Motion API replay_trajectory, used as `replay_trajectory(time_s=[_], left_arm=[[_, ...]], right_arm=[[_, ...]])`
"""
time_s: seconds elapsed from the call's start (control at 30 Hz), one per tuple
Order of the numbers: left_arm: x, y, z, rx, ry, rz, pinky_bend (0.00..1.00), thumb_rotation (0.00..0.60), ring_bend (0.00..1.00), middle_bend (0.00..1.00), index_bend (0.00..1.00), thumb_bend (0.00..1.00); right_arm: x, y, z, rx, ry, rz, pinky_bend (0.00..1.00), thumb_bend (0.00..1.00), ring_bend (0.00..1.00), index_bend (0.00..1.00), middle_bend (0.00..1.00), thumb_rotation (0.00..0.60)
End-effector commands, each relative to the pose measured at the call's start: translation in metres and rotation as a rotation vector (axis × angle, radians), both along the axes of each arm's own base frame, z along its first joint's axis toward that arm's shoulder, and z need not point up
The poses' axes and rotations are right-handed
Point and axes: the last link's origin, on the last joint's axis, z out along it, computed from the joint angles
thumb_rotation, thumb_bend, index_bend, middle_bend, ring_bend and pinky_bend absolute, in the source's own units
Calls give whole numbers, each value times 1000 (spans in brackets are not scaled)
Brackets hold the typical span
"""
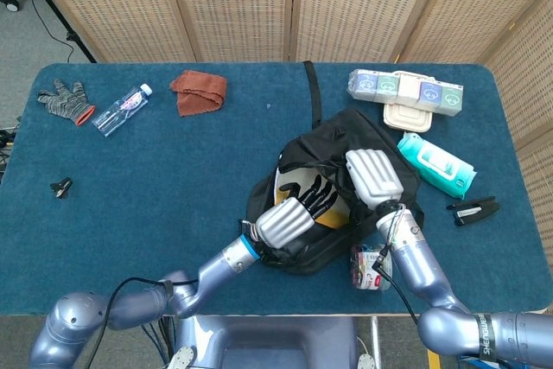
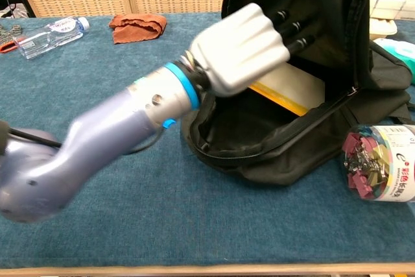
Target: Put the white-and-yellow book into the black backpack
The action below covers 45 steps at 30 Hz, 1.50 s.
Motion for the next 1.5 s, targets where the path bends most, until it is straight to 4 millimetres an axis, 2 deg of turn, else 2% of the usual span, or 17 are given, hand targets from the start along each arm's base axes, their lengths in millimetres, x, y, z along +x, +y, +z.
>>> replay_trajectory(time_s=[0.03,0.27,0.43,0.57,0.7,0.73,0.83,1.03,1.1,1.13,1.2,1.23,1.27,1.33,1.37,1.5], left_arm=[[-20,-1,25,-75,-40,1,585,600,155,73,112,141],[-61,3,73,-176,-143,10,585,600,162,85,169,142],[-83,6,102,-196,-199,-1,585,600,192,118,218,141],[-116,12,137,-183,-250,28,585,600,209,129,246,142],[-140,17,161,-175,-308,88,585,600,212,133,267,141],[-155,20,175,-153,-338,134,585,600,212,133,270,141],[-178,25,195,-125,-379,194,585,600,212,133,271,142],[-212,33,223,-73,-433,288,585,600,206,133,271,142],[-223,34,231,-54,-446,311,585,600,205,133,271,141],[-231,35,237,-37,-456,328,585,600,204,133,271,142],[-236,35,241,-31,-471,337,585,600,201,133,271,141],[-240,35,243,-28,-482,346,585,600,200,133,271,141],[-242,36,245,-25,-489,353,585,600,200,133,271,141],[-249,37,247,-15,-501,370,585,600,200,133,271,141],[-251,37,247,-15,-505,375,585,600,199,133,271,141],[-257,38,247,-10,-536,399,585,600,197,133,268,138]], right_arm=[[-2,-6,0,-11,-9,-16,715,1000,727,624,697,600],[-3,-16,4,-32,-21,-43,714,1000,727,625,698,600],[-2,-18,3,-36,-17,-52,714,1000,727,625,698,600],[-2,-16,-4,-9,-30,-72,714,1000,727,625,698,600],[-2,-13,-11,12,-24,-78,714,1000,727,625,698,600],[-1,-10,-16,31,-23,-77,715,1000,727,625,698,600],[-2,-4,-27,49,-18,-68,714,1000,727,626,698,600],[-1,9,-55,94,-7,-44,701,1000,726,625,698,600],[1,18,-69,120,-9,-24,664,992,684,595,661,600],[3,27,-80,167,-15,-5,623,920,635,553,616,600],[2,35,-88,215,-13,11,419,485,396,350,399,600],[2,39,-92,248,-14,18,268,192,223,201,228,600],[3,42,-93,268,-21,21,147,29,90,86,95,600],[7,48,-96,298,-55,34,37,0,6,7,4,600],[8,50,-96,300,-65,39,8,0,0,0,0,600],[11,57,-99,315,-91,69,0,0,0,0,0,600]])
